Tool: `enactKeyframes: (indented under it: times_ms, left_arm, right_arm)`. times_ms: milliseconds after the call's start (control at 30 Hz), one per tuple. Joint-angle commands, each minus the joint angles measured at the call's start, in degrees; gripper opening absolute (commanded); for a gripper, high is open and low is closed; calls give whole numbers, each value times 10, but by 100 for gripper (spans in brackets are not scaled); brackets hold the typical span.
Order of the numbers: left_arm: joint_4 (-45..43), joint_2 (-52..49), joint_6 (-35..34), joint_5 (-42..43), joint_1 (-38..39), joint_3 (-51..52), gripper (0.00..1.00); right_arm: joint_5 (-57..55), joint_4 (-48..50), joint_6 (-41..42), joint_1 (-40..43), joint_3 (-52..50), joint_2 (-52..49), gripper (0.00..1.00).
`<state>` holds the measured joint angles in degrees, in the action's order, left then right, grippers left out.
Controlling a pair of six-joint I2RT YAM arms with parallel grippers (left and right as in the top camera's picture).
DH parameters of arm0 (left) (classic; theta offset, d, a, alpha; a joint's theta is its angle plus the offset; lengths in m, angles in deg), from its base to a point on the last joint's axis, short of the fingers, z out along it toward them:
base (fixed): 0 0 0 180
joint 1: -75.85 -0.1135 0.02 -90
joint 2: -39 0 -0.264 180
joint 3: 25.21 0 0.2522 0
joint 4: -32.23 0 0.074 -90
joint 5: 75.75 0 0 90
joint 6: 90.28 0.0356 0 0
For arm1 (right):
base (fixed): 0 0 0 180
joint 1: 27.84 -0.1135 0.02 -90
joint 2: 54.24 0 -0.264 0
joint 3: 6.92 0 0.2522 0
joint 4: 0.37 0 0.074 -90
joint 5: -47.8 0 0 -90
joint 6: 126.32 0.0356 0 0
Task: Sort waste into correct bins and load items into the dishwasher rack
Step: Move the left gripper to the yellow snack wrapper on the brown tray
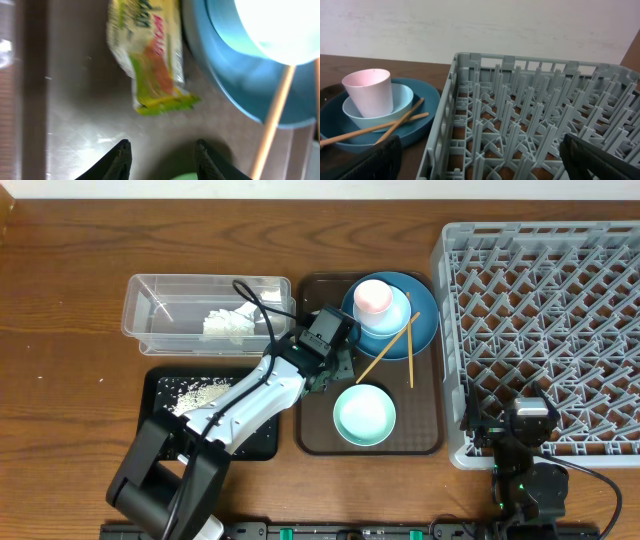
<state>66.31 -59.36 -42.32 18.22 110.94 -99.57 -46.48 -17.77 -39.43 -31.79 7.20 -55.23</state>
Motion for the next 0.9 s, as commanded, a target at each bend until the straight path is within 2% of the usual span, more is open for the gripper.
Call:
enactKeyframes:
  times_ms: [0, 467, 867]
  left_arm:
    - [-2, -1, -43, -52, 0, -6, 44]
    - [-27, -11, -96, -75, 0, -4, 44]
    - [-57, -62, -97, -75, 0, -4, 44]
  right_arm:
    - [2, -3, 9, -6, 0, 1, 99]
    - [2, -3, 9, -6, 0, 1, 99]
    - [2, -3, 9, -6, 0, 1, 99]
